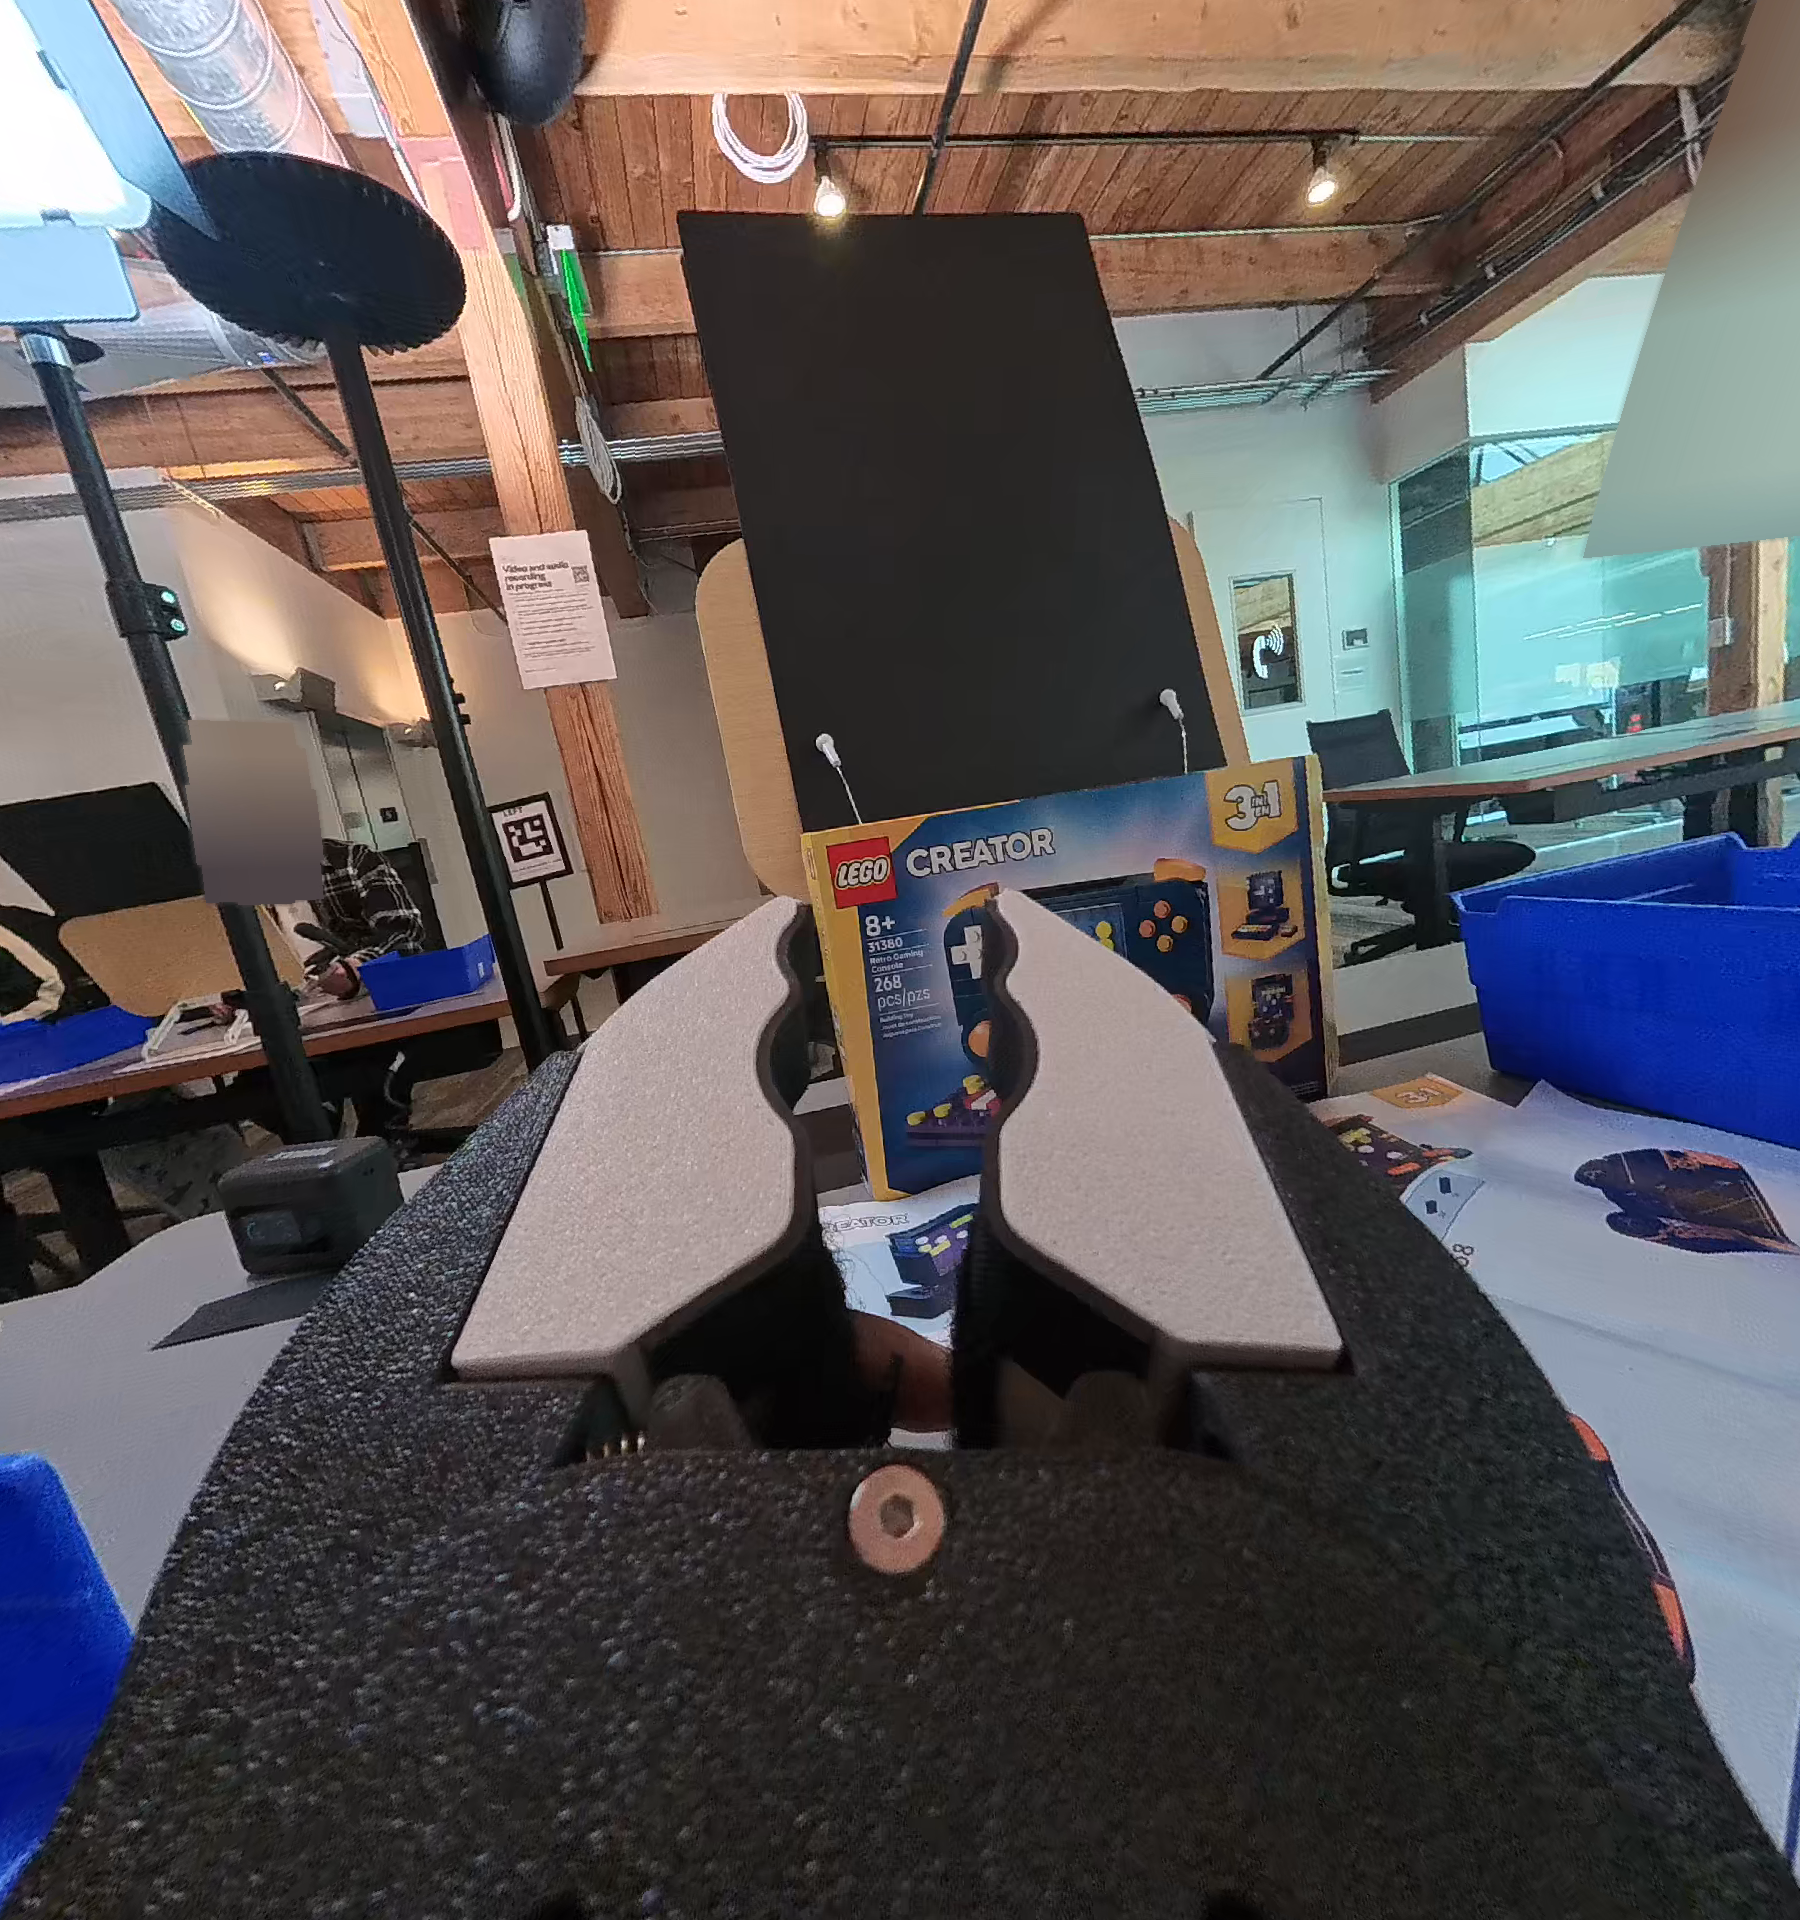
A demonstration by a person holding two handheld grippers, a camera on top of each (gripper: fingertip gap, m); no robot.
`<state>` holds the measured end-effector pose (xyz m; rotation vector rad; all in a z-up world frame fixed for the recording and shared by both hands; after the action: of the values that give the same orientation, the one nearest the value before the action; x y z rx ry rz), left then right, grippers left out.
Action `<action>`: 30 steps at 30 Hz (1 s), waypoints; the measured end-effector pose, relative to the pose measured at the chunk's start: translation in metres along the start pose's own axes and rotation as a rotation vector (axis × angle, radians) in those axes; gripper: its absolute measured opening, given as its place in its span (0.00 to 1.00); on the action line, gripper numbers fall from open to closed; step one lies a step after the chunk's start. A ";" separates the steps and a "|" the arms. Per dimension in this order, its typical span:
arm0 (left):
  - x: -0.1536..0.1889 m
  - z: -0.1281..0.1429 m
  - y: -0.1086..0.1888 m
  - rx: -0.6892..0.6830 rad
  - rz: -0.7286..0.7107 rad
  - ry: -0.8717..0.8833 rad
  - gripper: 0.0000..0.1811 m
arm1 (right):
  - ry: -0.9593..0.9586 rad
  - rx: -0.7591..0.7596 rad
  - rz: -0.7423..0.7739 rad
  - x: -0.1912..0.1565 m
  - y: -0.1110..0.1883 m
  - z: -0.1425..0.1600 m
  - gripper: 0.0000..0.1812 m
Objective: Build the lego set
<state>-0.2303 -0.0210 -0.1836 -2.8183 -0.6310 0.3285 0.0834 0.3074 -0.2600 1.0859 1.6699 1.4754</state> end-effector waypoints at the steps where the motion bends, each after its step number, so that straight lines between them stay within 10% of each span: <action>1: 0.000 0.000 0.000 -0.001 0.000 -0.002 0.17 | 0.012 0.013 0.003 -0.001 0.002 0.001 0.03; 8: 0.000 -0.001 0.000 -0.006 0.004 0.006 0.16 | 0.151 0.008 -0.102 -0.009 0.002 -0.006 0.10; 30: 0.000 0.001 0.000 -0.021 0.013 0.014 0.16 | -0.233 0.073 -0.097 -0.007 0.001 0.001 0.06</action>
<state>-0.2303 -0.0210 -0.1847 -2.8430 -0.6168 0.3055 0.0870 0.3019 -0.2597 1.1518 1.5979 1.1866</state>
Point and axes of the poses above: each gripper's, where its closed fingertips meet, y back along the fingers, z out of its underside, x = y × z across the jaws, the point moved 7 cm from there along y, back along the fingers, and after that the axes turned 7 degrees about -x, right-handed, at the moved point
